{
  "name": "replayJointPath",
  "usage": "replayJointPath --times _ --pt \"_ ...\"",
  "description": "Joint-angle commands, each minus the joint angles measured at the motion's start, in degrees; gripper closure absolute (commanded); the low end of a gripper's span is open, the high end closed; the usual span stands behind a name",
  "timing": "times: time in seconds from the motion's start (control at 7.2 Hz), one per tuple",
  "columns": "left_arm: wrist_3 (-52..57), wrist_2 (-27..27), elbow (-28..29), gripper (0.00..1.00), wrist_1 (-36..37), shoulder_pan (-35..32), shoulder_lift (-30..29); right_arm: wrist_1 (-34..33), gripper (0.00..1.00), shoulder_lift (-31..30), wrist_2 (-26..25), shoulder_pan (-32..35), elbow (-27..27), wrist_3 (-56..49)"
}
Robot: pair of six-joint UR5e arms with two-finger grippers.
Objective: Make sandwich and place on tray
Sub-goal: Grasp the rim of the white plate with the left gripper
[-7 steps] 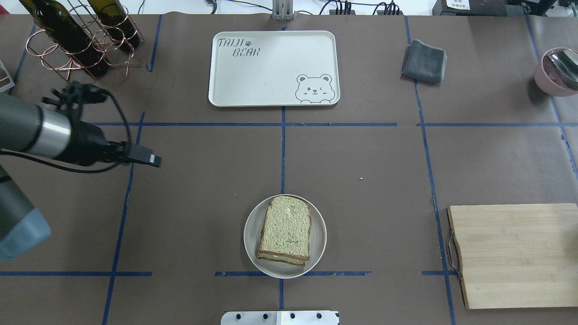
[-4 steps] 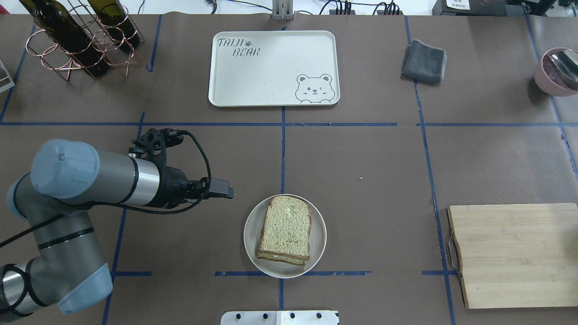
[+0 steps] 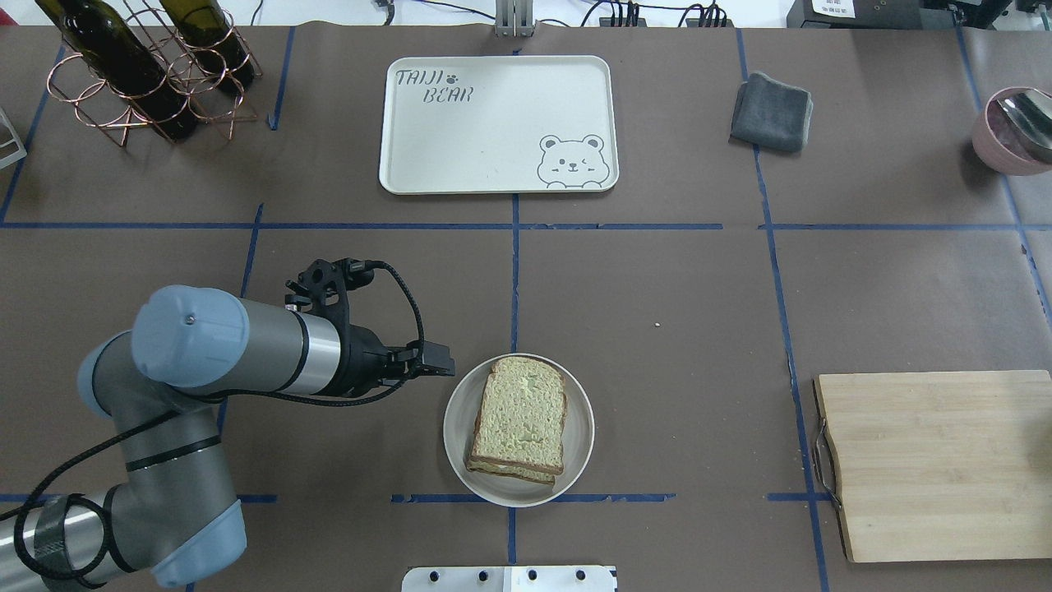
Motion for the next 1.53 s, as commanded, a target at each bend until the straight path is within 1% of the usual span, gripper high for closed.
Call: replayJointPath --times 0.0,0.28,0.56,0.69,0.97,1.11,1.39 --pt "-0.07 1.94 1.94 0.49 -2.45 1.87 0.06 -0.35 0.00 -0.22 -0.30 -0.52 0.47 0.90" --pt "0.02 2.03 2.29 0.55 -2.46 3.09 0.06 -0.35 0.00 -0.40 -0.30 -0.52 0.48 0.90" --pt "0.10 2.12 2.55 0.63 -2.46 3.98 -0.02 -0.35 0.00 -0.40 -0.30 -0.52 0.47 0.90" --pt "0.10 2.12 2.56 0.64 -2.46 4.16 -0.02 -0.35 0.00 -0.40 -0.39 -0.52 0.48 0.90" --pt "0.10 2.03 2.73 0.82 -2.46 4.16 -0.02 -0.35 0.00 -0.40 -0.39 -0.52 0.39 0.90" --pt "0.19 2.12 2.64 1.00 -2.46 4.16 -0.02 -0.35 0.00 -0.49 -0.56 -0.52 0.39 0.90" --pt "0.10 1.68 1.42 1.00 -2.37 3.90 -0.02 -0.35 0.00 -0.57 -0.57 -0.52 0.39 0.81"
